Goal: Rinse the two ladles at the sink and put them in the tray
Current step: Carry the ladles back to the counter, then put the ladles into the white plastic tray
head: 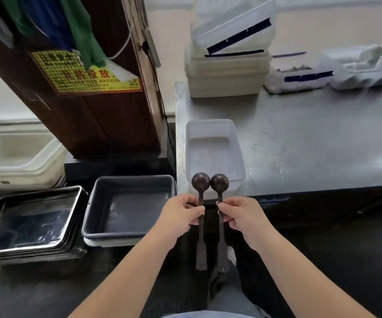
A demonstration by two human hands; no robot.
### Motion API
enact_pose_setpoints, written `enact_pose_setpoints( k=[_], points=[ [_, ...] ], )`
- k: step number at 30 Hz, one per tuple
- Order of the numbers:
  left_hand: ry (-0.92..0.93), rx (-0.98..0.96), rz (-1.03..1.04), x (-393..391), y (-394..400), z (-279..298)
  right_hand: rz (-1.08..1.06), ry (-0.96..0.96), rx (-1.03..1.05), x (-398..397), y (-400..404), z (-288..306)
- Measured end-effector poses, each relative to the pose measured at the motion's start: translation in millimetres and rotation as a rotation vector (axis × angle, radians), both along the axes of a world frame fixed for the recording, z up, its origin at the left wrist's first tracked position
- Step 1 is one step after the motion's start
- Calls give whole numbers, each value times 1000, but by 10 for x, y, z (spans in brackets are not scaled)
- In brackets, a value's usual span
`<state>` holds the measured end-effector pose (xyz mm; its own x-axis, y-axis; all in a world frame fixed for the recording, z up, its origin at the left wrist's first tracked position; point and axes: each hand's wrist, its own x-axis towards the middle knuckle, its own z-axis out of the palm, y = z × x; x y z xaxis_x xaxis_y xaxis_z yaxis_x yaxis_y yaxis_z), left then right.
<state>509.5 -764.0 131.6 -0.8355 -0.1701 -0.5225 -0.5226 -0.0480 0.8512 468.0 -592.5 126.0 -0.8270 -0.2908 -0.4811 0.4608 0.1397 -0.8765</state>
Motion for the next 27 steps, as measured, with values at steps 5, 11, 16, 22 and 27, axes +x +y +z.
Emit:
enact_pose_setpoints(
  k=[5, 11, 16, 22, 27],
  points=[
    [-5, -138, 40, -997, 45, -50, -42, 5, 13, -1073, 6, -88],
    [-32, -162, 164, -1953, 43, -127, -117, 21, 73, -2166, -41, -141],
    [-46, -149, 239, -2389, -36, -373, -52, 2, 119, -2596, -339, -345],
    [-162, -201, 192, -2645, -120, -819, -67, -38, 325, -2705, -672, -739],
    [-217, -374, 7, -2754, -77, -1044, 2, -68, 562, -2705, -734, -1030]
  ],
)
